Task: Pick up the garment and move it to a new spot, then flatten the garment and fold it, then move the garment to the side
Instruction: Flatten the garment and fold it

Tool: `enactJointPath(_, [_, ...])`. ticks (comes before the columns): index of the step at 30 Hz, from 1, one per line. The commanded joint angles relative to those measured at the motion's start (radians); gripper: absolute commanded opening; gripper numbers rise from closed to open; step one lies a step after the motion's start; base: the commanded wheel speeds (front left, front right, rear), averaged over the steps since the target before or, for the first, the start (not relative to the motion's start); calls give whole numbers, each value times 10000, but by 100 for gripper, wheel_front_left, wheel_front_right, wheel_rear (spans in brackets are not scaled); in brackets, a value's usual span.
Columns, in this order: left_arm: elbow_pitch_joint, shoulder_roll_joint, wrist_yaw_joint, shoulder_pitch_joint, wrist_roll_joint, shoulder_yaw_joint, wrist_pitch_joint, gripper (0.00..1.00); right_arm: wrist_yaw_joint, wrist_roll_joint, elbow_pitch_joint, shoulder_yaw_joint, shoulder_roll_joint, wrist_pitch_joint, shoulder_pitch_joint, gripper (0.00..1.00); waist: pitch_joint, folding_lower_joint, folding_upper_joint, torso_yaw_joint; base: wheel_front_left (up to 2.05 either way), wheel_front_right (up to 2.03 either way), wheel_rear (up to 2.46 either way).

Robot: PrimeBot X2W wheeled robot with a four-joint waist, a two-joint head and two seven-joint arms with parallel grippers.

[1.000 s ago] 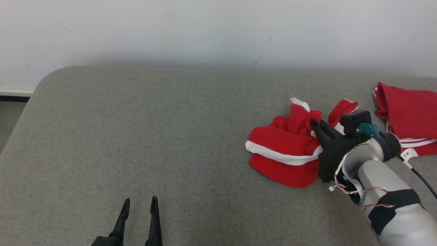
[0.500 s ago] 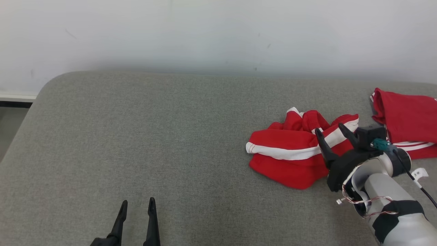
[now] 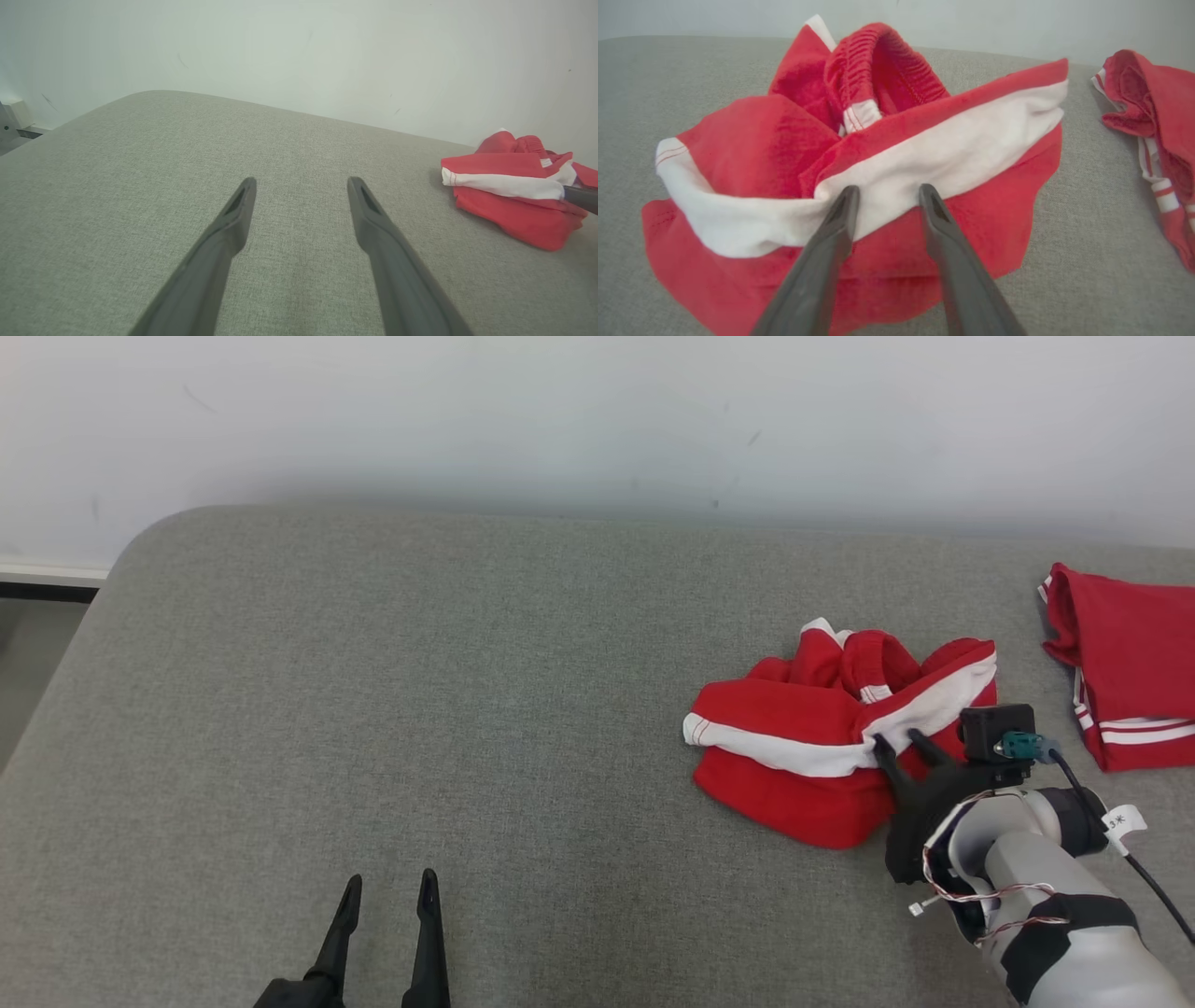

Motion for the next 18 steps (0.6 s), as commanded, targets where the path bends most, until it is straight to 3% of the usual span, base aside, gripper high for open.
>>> enactJointPath(1, [9,-4,35,-105,20,-17,-29,100,-28,60,7,33,92,-91,-130,0,4,-1,-1,2,0,0,0])
enactJointPath(10, [63,-4,52,337,35,136,-29,100,-28,553,-706,328,280,-1289,451,0,-505,-1,-1,-505,0,0,0])
enactJointPath(18, [20,-4,8,596,90,251,-29,100,-28,1320,-3111,324,145,-1664,2397,0,-863,-1,-1,-1055,0,0,0])
